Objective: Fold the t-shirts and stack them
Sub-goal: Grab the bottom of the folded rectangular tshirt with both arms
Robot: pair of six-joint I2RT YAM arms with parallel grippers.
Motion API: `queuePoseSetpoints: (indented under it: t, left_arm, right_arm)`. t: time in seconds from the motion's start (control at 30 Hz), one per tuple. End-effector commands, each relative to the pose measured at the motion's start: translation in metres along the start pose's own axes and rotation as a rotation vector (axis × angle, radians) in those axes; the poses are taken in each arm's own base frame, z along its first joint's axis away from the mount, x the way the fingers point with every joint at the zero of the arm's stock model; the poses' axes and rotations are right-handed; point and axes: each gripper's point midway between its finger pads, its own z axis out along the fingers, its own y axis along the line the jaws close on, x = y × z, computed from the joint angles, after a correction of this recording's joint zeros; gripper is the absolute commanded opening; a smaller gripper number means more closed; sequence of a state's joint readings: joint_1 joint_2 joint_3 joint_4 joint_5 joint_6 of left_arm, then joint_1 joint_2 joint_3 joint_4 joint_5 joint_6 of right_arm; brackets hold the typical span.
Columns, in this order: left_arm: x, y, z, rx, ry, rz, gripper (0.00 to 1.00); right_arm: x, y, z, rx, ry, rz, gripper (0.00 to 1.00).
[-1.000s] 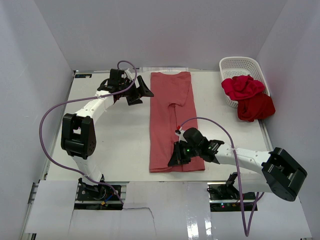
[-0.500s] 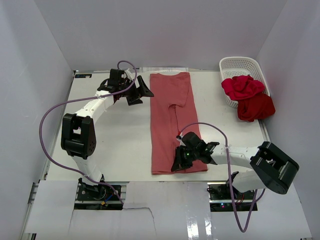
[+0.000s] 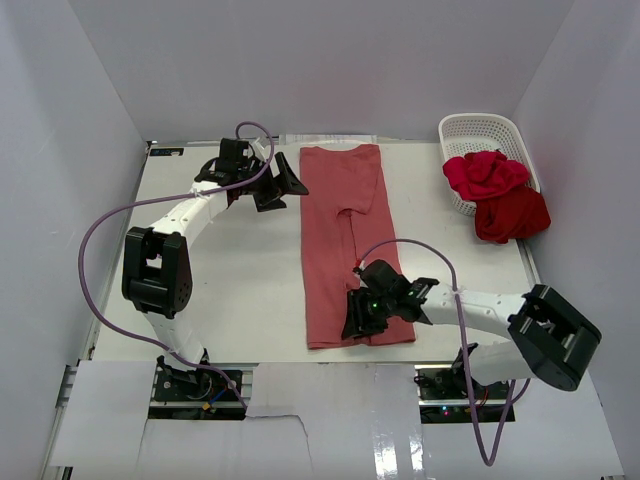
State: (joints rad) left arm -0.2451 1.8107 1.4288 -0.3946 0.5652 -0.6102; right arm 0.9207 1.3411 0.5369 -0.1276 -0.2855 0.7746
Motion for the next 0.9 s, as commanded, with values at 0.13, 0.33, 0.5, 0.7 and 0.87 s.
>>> queuePoseSetpoints:
  t: [0.13,0.33,0.5,0.7,0.87]
  left_arm:
    - [0.037,-0.007,-0.017,0.015,0.050,0.015,0.98]
    - [0.096,0.011,-0.048,-0.011,0.090,-0.011,0.98]
    - [0.140,0.018,-0.072,-0.008,0.089,-0.064,0.98]
    - [0.184,0.011,-0.085,0.029,0.112,-0.096,0.98]
    - [0.234,0.012,-0.066,-0.012,0.228,-0.075,0.98]
  right_arm:
    - [-0.018,-0.012,-0.048,0.198,-0.098,-0.053,0.46]
    - [-0.018,-0.021,-0.069,0.241,-0.156,-0.060,0.58]
    - [-0.011,-0.063,-0.079,0.339,-0.174,-0.004,0.63]
    - [-0.019,-0.103,-0.097,0.361,-0.222,0.103,0.62]
    - [-0.013,-0.113,-0.096,0.404,-0.184,0.136,0.60]
